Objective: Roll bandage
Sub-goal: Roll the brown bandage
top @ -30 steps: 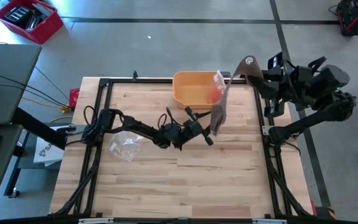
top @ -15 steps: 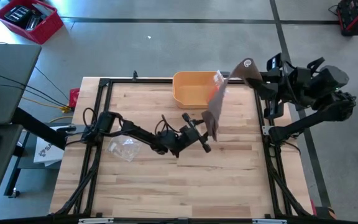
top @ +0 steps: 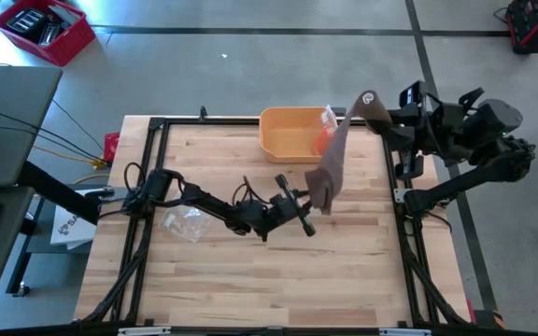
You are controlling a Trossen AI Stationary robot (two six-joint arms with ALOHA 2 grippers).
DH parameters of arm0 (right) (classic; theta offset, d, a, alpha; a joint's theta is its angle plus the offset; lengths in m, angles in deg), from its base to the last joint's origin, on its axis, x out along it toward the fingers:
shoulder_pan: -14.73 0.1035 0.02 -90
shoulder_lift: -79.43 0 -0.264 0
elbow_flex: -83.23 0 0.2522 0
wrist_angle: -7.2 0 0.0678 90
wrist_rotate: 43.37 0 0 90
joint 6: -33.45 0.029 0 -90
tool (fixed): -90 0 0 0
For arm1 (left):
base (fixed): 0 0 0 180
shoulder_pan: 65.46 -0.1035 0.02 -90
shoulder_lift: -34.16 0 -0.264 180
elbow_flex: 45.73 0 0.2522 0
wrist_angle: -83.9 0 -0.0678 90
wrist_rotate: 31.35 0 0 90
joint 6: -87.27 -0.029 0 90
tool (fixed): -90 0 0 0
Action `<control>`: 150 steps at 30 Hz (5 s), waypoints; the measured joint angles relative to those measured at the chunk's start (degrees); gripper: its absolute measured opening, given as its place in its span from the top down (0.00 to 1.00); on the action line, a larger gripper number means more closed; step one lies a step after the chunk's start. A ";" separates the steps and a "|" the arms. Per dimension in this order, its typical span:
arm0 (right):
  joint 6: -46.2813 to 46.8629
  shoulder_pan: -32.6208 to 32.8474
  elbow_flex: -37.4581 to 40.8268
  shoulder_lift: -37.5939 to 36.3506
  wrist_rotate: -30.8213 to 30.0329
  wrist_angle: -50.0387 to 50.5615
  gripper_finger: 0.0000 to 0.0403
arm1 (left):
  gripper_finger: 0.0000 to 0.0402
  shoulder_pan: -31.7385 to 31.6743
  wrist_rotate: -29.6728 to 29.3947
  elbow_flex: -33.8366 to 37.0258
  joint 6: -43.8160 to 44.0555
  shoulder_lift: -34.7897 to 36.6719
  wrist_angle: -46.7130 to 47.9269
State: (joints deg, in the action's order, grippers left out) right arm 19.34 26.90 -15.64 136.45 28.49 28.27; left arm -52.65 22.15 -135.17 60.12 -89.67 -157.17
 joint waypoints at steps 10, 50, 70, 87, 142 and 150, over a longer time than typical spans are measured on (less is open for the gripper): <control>0.12 0.00 0.00 -0.14 -0.08 0.62 0.90 | 1.00 2.51 -0.90 0.02 7.21 0.35 18.16; -0.31 0.00 0.00 -0.09 -0.06 0.57 0.90 | 0.48 1.08 -10.15 -0.39 -19.44 0.44 2.81; -0.31 0.00 0.00 -0.09 -0.06 0.79 0.90 | 0.54 2.70 -11.71 -2.60 -22.93 0.44 1.18; -0.31 -0.01 0.02 -0.07 -0.06 1.09 0.90 | 0.77 2.97 -8.82 -3.03 -19.75 0.44 1.34; -5.42 -15.26 0.04 -1.69 -9.28 5.61 0.90 | 1.00 36.75 -25.81 31.04 71.63 8.04 14.78; -5.30 -19.49 0.04 -2.73 -9.28 8.24 0.90 | 1.00 42.15 -26.41 30.95 77.96 8.04 18.67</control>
State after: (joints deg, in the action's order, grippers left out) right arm 14.04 7.41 -15.59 133.72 19.21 36.51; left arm -10.50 -4.26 -104.23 138.08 -81.62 -138.50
